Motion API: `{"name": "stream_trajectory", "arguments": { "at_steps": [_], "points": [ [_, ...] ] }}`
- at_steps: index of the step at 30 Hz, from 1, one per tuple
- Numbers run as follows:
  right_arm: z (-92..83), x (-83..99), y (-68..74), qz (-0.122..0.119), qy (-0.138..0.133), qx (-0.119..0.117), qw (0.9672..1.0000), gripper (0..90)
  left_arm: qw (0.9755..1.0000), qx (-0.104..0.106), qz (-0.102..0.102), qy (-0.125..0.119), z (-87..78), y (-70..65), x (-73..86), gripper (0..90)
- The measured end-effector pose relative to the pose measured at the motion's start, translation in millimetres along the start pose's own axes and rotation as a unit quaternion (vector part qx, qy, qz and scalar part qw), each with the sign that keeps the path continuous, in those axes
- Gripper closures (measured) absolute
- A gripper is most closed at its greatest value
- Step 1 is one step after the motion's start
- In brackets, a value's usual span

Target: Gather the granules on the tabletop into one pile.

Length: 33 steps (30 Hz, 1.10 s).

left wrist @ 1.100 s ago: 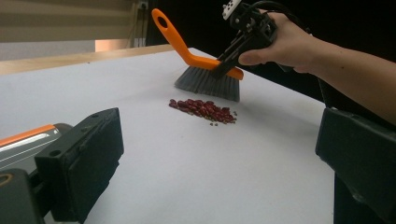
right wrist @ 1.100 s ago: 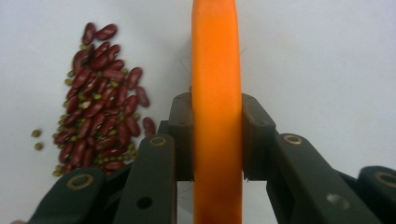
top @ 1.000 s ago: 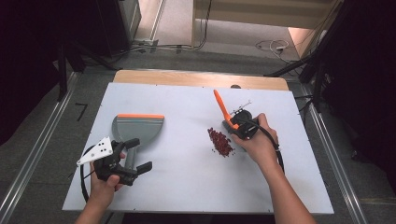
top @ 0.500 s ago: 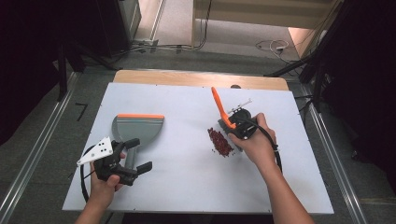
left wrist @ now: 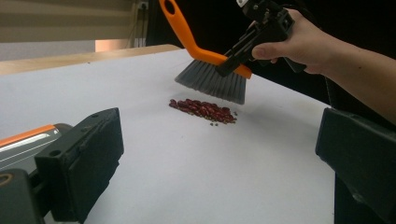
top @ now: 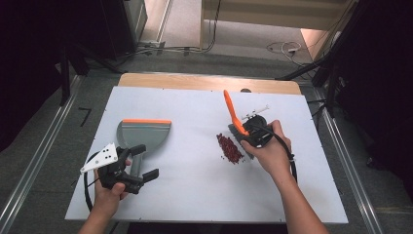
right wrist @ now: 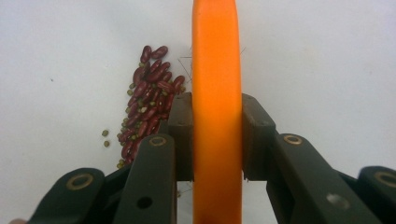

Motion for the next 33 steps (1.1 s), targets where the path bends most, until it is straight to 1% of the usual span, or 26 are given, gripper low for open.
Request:
{"name": "stream_trajectory", "arguments": {
  "at_steps": [3, 6, 8, 12, 14, 16, 19, 23, 25, 29, 30, 32, 33],
  "points": [
    [-7.3, 6.6, -7.1, 0.012, -0.02, -0.018, 0.9996, 68.7, 1.0, -0.001, -0.001, -0.001, -0.5, 0.4, -0.1, 1.8],
    [-14.4, 16.8, -15.6, 0.02, -0.046, -0.022, 0.9985, 68.8, 1.0, -0.002, 0.0, 0.0, -0.3, 1.1, 0.2, 1.8],
    [-19.8, 25.4, -21.2, 0.027, -0.065, -0.025, 0.9972, 68.7, 1.0, -0.003, -0.001, 0.0, 0.5, 1.1, 0.6, 1.8],
    [-29.7, 43.5, -32.4, 0.044, -0.102, -0.035, 0.9932, 68.7, 1.0, -0.005, 0.0, -0.001, 1.2, 1.1, 0.6, 1.8],
    [-34.1, 52.6, -37.0, 0.056, -0.115, -0.037, 0.9911, 68.8, 1.0, -0.007, 0.0, -0.002, 0.8, 1.3, 0.5, 1.8],
    [-38.0, 60.9, -40.7, 0.059, -0.126, -0.039, 0.9895, 68.7, 0.9999, -0.01, 0.001, -0.003, 0.1, 2.0, 0.3, 1.7],
    [-44.1, 77.3, -47.1, 0.062, -0.151, -0.045, 0.9856, 68.7, 0.9999, -0.013, 0.0, -0.005, -0.6, 2.6, 0.1, 1.7],
    [-48.7, 94.2, -53.0, 0.07, -0.158, -0.053, 0.9835, 68.7, 0.9999, -0.015, 0.001, -0.005, -0.8, 3.4, 0.1, 1.7],
    [-52.3, 103.0, -55.8, 0.08, -0.166, -0.064, 0.9807, 68.7, 0.9999, -0.015, 0.001, -0.006, -1.1, 3.3, 0.1, 1.7],
    [-56.8, 115.9, -58.2, 0.078, -0.176, -0.072, 0.9786, 68.7, 0.9998, -0.017, 0.004, -0.007, -2.9, 4.5, 0.0, 1.7],
    [-57.7, 119.1, -59.1, 0.08, -0.176, -0.074, 0.9783, 68.7, 0.9998, -0.018, 0.005, -0.007, -3.7, 5.0, -0.1, 1.7],
    [-58.4, 125.4, -61.8, 0.09, -0.179, -0.083, 0.9761, 68.7, 0.9998, -0.018, 0.005, -0.008, -5.0, 5.6, -0.1, 1.7],
    [-58.2, 128.5, -63.6, 0.094, -0.178, -0.088, 0.9756, 68.7, 0.9998, -0.019, 0.006, -0.008, -5.5, 5.9, 0.0, 1.7]
  ]
}}
Point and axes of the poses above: each handheld gripper's, and its own axes: z roughly forward along the jaws, x roughly out of its underside, y roughly to its left, the point moved 3 cm from there along z, roughly forward along the jaws
